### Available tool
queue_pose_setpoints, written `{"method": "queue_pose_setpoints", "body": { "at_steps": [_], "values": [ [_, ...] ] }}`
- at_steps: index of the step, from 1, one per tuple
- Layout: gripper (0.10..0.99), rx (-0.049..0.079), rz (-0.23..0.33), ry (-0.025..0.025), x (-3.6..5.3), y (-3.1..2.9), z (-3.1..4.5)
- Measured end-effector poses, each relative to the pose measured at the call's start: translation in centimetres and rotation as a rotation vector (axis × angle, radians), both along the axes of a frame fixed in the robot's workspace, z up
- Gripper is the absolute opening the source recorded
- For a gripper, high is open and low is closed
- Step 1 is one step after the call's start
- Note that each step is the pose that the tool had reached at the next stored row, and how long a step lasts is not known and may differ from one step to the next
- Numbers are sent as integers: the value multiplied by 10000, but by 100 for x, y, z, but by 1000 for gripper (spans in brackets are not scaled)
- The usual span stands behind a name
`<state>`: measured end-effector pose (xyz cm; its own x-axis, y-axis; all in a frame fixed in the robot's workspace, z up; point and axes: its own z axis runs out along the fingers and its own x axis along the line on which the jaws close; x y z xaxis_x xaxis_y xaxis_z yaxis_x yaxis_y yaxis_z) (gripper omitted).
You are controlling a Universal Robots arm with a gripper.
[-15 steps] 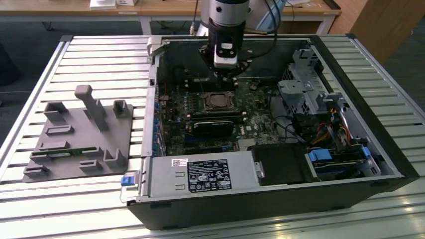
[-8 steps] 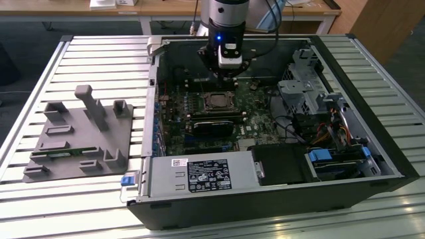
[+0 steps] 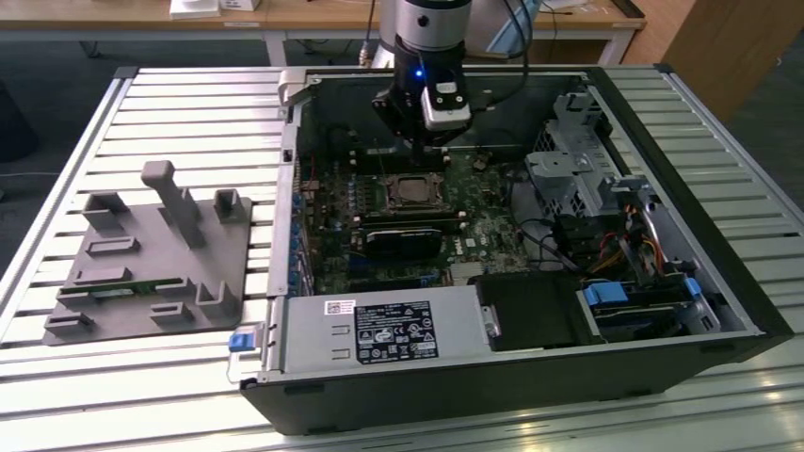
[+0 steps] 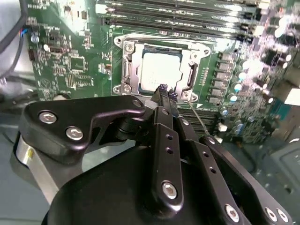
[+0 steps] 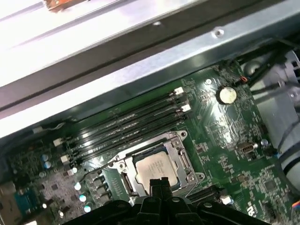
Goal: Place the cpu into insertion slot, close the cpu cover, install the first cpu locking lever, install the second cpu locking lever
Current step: 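Install the first cpu locking lever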
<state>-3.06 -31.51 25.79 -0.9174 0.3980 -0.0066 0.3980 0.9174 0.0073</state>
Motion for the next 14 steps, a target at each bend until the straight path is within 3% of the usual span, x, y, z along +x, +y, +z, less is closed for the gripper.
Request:
{"method": "queue_pose_setpoints", "body": {
  "at_steps": [9,14],
  "values": [
    [106,13,1622,0,0,0,-6],
    [106,215,2213,-17,-5,0,-11]
  ]
}}
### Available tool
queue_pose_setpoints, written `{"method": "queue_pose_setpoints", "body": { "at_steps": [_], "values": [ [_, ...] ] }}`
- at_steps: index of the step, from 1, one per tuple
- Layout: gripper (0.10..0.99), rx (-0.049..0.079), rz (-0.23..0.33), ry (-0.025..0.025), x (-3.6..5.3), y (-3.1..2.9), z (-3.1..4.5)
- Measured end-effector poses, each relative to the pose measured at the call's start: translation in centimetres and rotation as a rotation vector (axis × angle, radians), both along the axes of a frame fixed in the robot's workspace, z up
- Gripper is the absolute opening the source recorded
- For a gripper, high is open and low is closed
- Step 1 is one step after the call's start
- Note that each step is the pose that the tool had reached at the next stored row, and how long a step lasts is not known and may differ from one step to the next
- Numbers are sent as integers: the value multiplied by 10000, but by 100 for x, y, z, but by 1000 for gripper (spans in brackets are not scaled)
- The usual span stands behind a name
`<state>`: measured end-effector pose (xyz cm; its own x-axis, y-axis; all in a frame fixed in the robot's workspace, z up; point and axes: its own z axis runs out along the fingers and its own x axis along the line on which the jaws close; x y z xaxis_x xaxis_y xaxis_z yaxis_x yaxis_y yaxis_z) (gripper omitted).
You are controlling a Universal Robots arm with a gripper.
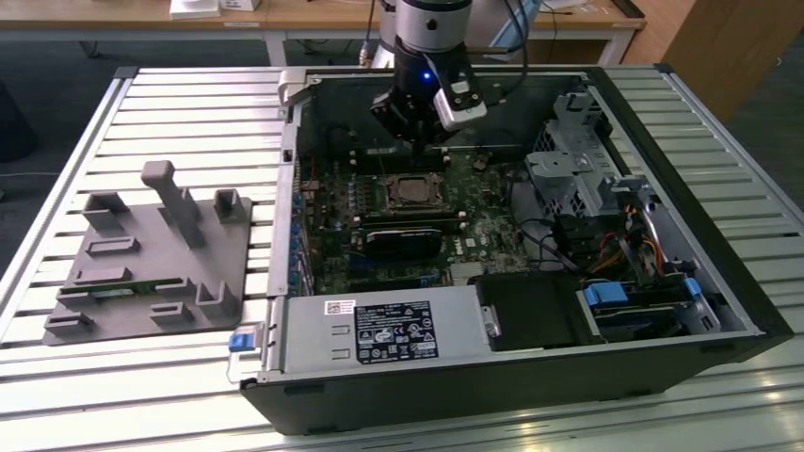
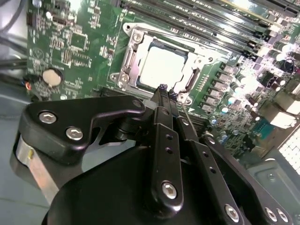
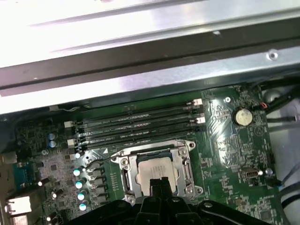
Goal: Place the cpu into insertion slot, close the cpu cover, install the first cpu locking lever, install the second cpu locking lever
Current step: 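Install the first cpu locking lever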
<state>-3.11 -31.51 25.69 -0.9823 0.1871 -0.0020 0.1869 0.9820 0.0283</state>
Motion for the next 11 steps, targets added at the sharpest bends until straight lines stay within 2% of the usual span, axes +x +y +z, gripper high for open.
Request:
{"method": "queue_pose_setpoints", "body": {
  "at_steps": [8,11],
  "values": [
    [106,21,296,0,-121,0,-5],
    [106,39,762,1,-121,0,-7]
  ]
}}
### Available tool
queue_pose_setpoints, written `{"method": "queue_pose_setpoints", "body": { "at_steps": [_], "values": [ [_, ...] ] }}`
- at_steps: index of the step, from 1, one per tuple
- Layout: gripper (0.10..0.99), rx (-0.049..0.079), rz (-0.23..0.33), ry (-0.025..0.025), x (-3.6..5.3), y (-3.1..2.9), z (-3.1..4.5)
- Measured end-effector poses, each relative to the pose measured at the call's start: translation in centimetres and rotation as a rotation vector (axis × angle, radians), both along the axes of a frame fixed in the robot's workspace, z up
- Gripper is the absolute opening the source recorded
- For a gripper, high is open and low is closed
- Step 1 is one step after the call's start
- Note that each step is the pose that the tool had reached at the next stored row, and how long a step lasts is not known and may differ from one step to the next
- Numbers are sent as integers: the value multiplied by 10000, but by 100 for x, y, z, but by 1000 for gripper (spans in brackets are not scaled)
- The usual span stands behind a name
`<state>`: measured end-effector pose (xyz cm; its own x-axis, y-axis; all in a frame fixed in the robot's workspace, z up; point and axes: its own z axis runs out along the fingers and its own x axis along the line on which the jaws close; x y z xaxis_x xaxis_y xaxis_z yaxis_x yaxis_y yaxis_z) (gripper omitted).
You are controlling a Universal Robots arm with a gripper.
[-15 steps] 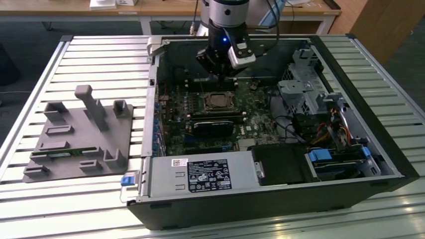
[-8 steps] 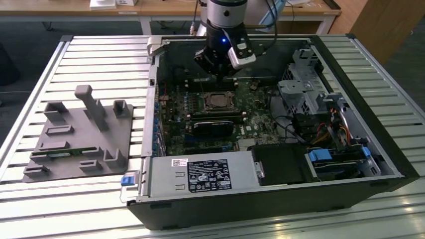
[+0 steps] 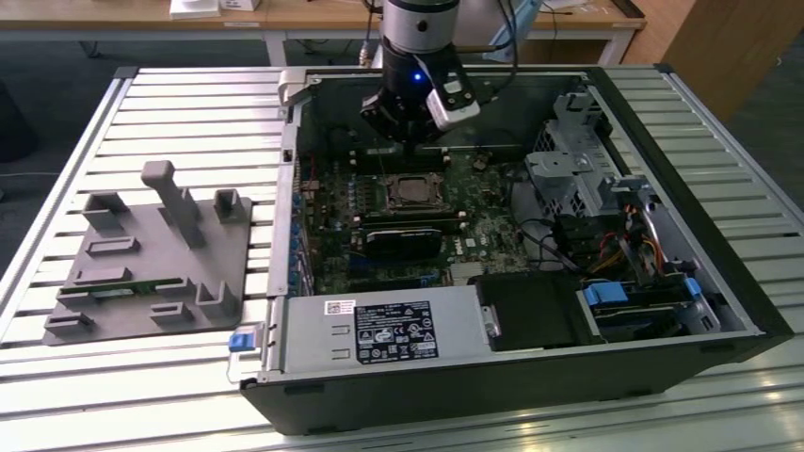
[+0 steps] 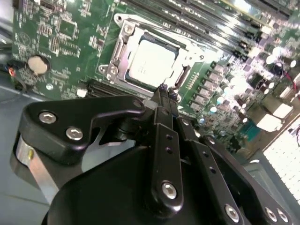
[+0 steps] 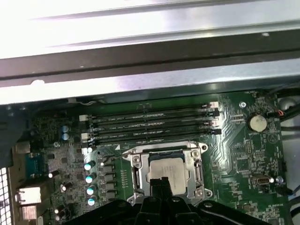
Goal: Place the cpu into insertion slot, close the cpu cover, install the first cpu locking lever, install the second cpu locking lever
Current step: 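Install the first cpu locking lever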
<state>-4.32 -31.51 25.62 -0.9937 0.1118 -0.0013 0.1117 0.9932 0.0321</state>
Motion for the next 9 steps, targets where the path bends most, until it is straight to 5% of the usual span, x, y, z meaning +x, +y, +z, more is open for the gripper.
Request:
{"method": "queue_pose_setpoints", "body": {
  "at_steps": [9],
  "values": [
    [106,24,181,-35,-223,0,-10]
  ]
}}
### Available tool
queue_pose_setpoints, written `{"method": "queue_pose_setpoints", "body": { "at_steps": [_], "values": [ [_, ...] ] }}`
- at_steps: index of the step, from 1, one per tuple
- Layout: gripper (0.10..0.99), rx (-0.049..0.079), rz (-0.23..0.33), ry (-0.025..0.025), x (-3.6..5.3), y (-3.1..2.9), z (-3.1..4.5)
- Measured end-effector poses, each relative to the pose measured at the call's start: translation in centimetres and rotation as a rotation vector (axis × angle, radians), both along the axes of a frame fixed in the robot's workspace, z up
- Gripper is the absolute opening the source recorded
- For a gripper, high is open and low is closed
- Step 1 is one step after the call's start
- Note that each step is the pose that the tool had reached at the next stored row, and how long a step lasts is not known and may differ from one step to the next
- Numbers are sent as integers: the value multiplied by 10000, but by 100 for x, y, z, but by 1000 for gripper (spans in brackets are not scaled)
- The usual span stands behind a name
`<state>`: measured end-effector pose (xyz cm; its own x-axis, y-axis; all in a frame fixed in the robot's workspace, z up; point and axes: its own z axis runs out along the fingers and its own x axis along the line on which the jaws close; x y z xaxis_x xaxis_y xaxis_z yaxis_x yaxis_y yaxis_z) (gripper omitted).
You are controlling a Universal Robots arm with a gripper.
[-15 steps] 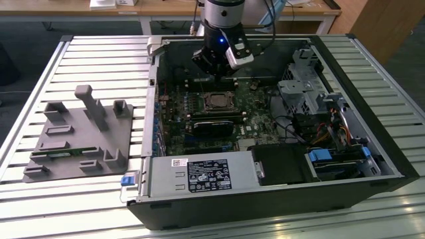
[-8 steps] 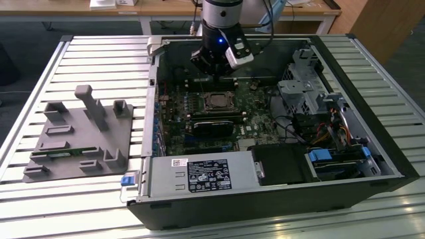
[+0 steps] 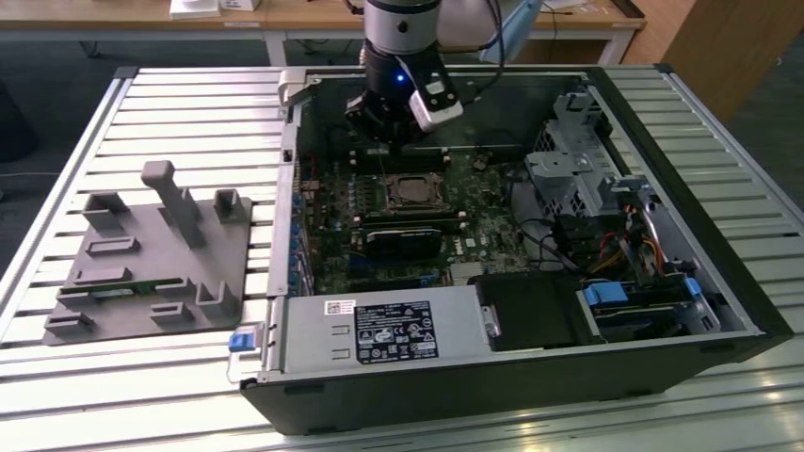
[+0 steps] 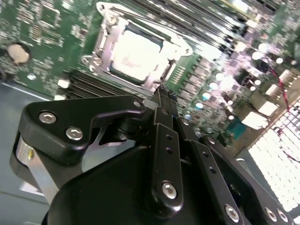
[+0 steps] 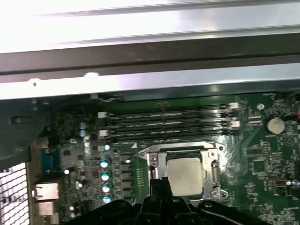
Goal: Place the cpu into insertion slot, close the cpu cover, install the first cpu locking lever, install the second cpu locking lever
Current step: 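Install the first cpu locking lever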
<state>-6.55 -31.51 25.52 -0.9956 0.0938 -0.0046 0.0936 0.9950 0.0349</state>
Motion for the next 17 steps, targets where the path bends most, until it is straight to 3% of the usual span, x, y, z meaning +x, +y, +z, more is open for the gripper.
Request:
{"method": "queue_pose_setpoints", "body": {
  "at_steps": [12,17],
  "values": [
    [106,14,1,-15,-225,10,-2],
    [106,34,1,-15,-270,39,-3]
  ]
}}
